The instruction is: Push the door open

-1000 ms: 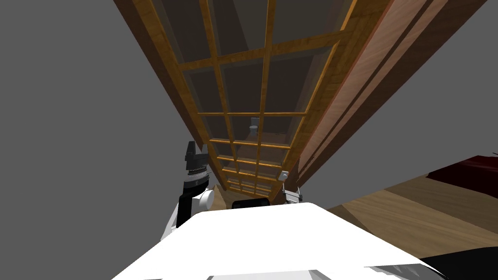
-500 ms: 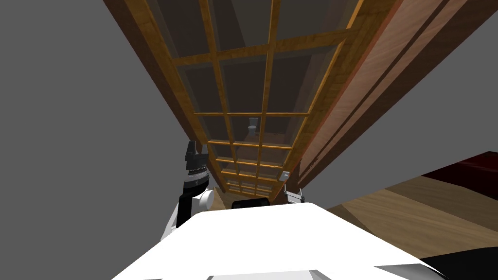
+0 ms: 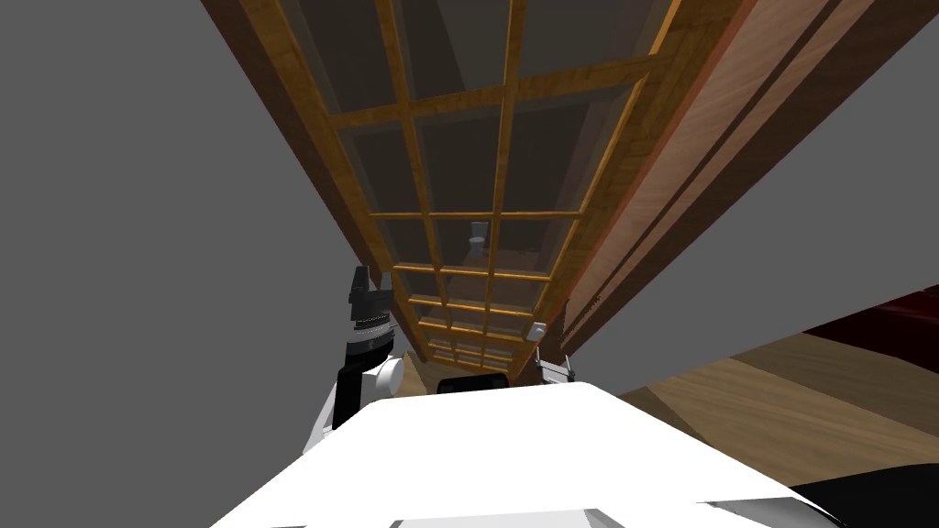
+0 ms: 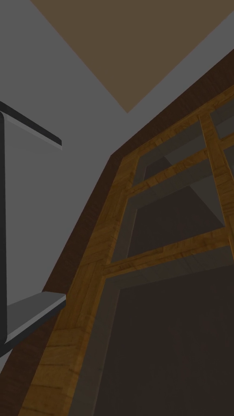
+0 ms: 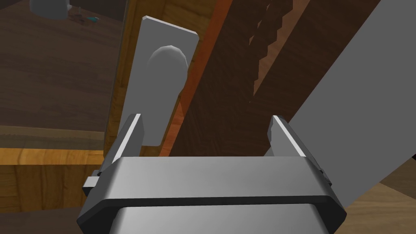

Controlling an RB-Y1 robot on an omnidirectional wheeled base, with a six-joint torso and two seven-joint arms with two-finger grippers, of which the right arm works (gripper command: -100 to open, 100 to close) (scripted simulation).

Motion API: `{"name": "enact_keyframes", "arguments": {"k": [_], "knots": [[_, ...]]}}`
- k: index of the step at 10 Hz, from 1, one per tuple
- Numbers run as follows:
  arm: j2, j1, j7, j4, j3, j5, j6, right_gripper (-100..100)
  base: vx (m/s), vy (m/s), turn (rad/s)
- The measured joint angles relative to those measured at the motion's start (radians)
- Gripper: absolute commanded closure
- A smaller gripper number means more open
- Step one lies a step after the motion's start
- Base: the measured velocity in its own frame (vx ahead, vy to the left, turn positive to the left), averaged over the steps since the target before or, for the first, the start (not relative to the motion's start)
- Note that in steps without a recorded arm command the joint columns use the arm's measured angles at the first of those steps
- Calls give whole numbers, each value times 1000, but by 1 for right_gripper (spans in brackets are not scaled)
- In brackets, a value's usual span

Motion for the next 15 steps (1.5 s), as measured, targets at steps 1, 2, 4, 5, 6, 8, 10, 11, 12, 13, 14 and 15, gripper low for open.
{"name": "enact_keyframes", "arguments": {"k": [1, 2, 4, 5, 6, 8, 10, 11, 12, 13, 14, 15], "knots": [[4, -15, -2, 23, -2, 1, -12, -100, -4, 4, -10], [5, -10, 2, 11, -2, 0, -7, -100, -4, 8, -28], [0, -12, 0, 20, -7, -5, -10, -100, 86, 67, -88], [-5, 3, -2, 9, -10, -10, -11, -100, 27, 21, -7], [-3, 29, 7, -25, -11, -12, 0, -100, 0, 0, 0], [0, 18, 8, -5, -13, -12, -9, -100, -3, -8, -2], [-4, 2, -2, 17, -13, -12, -17, -100, 8, -9, 4], [0, 6, 3, 7, -13, -13, -10, -100, 8, 7, -18], [1, 12, 8, -6, -13, -14, -1, -100, 5, 8, 6], [-2, 18, 5, -8, -12, -13, -3, -100, -6, 8, 12], [-1, 2, 1, 17, -15, -13, -17, -100, -2, 1, 21], [1, 14, 6, -2, -14, -13, -11, -100, 3, -8, -15]]}}
